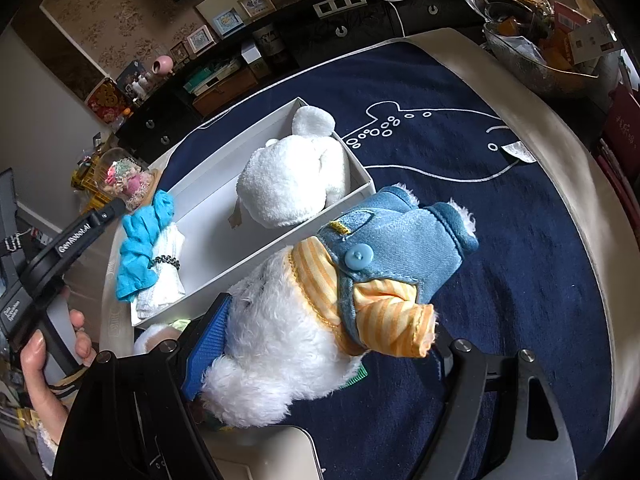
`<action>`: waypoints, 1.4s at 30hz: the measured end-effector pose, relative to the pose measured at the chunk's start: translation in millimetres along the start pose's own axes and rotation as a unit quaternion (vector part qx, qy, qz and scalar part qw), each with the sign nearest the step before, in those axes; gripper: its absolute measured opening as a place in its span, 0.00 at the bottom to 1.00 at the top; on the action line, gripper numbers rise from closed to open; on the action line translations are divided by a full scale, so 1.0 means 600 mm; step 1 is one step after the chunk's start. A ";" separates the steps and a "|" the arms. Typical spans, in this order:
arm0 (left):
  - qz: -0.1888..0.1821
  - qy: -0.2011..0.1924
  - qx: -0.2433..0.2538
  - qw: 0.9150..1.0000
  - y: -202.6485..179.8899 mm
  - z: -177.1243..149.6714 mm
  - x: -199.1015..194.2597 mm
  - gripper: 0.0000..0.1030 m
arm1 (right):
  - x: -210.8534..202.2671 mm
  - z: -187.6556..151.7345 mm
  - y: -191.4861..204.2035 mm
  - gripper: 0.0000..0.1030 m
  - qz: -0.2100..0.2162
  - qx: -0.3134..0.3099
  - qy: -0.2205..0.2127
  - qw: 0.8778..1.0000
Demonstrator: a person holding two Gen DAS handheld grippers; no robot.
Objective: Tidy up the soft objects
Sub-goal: 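Lower the teal cloth into the box beside the towel and open the left gripper, then lower the denim-overall plush dog into the box and open the right gripper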
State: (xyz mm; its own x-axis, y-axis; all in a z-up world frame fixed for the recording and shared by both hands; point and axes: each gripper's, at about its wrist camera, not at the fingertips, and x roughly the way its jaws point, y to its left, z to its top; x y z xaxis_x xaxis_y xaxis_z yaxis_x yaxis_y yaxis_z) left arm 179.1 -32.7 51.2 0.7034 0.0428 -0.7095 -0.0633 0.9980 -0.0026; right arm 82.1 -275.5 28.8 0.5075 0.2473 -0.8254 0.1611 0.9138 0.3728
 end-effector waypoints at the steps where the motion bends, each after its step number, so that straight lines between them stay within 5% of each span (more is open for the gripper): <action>1: 0.000 -0.002 0.000 1.000 0.001 0.001 -0.002 0.52 | 0.000 -0.001 0.001 1.00 0.000 0.000 0.000 1.000; 27: 0.015 -0.040 -0.002 0.999 0.029 -0.009 -0.095 0.52 | -0.006 0.002 0.012 1.00 0.010 -0.014 -0.002 1.000; 42: 0.032 0.011 -0.055 0.998 0.127 -0.070 -0.125 0.52 | -0.002 -0.001 0.020 1.00 0.015 -0.022 0.005 1.000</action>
State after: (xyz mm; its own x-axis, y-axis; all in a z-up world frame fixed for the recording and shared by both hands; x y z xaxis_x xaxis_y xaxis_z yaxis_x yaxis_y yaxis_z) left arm 91.9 38.1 74.6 0.6796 0.1047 -0.7261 -0.1860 0.9820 -0.0325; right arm 82.9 -264.3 33.9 0.5021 0.2777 -0.8190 0.1078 0.9196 0.3779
